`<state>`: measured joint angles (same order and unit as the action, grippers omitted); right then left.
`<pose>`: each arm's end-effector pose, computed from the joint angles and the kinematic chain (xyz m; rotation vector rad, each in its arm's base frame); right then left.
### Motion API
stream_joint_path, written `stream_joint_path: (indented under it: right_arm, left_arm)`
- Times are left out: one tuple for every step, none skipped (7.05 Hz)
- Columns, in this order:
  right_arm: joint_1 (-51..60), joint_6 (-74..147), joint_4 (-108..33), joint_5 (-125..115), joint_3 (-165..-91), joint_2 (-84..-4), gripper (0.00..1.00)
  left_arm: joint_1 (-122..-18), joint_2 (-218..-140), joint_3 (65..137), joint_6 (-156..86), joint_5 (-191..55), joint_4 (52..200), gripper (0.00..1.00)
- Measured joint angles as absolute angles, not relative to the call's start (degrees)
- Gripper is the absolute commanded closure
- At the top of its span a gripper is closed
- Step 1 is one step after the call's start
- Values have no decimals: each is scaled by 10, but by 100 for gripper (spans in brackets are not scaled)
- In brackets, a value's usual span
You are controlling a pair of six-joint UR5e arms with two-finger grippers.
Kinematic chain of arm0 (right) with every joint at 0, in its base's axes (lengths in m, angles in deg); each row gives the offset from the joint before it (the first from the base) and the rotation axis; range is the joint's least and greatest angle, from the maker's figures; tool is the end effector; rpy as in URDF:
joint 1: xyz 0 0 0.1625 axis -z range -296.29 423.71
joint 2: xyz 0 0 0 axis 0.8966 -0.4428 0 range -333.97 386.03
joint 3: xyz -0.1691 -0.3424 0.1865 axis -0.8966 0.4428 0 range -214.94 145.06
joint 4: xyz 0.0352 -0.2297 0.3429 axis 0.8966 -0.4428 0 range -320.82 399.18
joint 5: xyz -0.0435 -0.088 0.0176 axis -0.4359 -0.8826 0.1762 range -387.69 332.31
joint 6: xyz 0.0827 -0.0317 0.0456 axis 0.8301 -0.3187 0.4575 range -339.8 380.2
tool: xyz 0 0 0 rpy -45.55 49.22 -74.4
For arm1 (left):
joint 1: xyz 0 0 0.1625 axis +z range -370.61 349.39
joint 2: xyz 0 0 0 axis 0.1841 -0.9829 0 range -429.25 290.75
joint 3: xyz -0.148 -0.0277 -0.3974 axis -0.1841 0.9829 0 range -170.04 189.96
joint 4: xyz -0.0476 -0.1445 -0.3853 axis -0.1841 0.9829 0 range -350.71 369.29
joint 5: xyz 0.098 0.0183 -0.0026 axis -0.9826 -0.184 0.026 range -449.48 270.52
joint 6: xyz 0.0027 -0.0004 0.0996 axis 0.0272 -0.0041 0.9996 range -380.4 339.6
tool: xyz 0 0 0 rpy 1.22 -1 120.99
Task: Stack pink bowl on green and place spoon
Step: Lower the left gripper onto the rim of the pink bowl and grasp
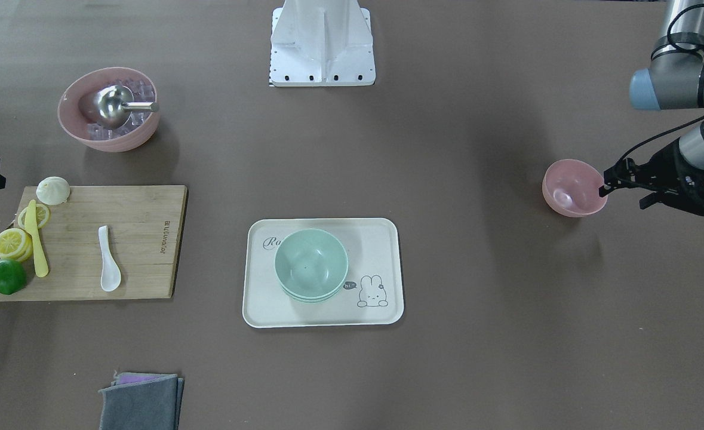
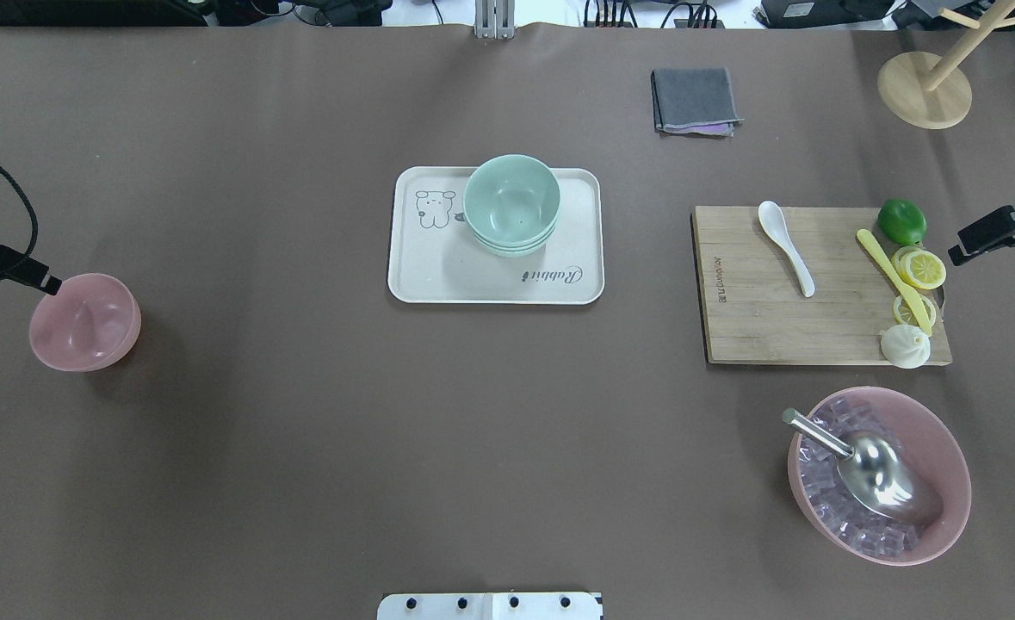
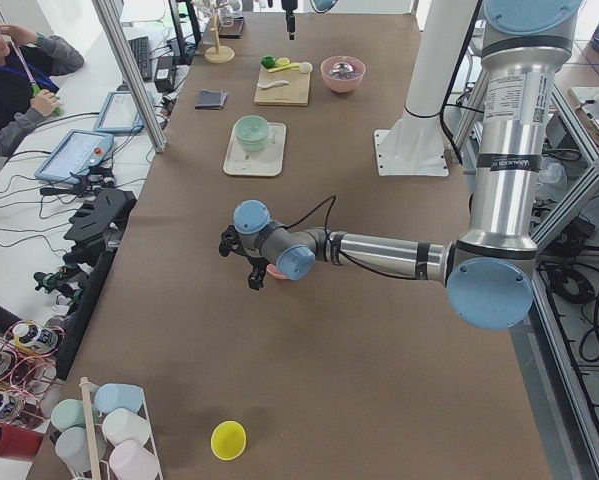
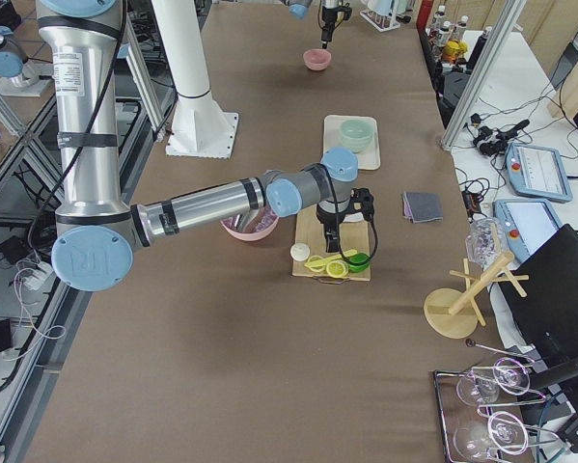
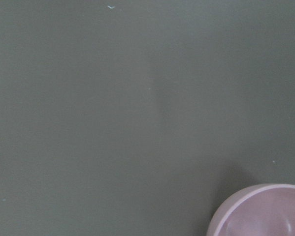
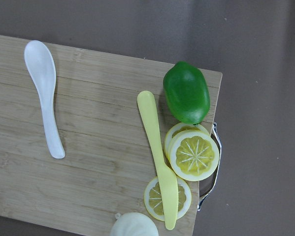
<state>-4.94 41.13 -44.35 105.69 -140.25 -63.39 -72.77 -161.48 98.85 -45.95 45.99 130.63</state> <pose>-0.1221 -0.4904 0.5091 0.0769 -0.8310 -0.1545 0.1926 -0.4980 0.5850 0.1323 0.9312 0.2615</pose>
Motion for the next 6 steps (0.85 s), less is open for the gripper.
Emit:
stream_joint_path:
  right_arm:
    - [-48, 414, -441, 1056, -1402, -634, 0]
    - [-48, 414, -441, 1056, -1402, -634, 0]
    - [-48, 415, -441, 1056, -1402, -634, 0]
    - [-48, 415, -441, 1056, -1402, -634, 0]
    - [-48, 415, -441, 1056, -1403, -634, 0]
    - [-48, 415, -441, 1055, -1404, -634, 0]
  left_arm:
    - [-714, -1611, 986, -464, 459, 1319, 63]
    - [-707, -1609, 984, -467, 459, 1328, 92]
    - [-705, -1608, 984, -467, 459, 1332, 100]
    - [-704, -1608, 984, -468, 460, 1333, 100]
    - [-704, -1607, 986, -468, 463, 1334, 100]
    - [-704, -1607, 990, -468, 467, 1333, 100]
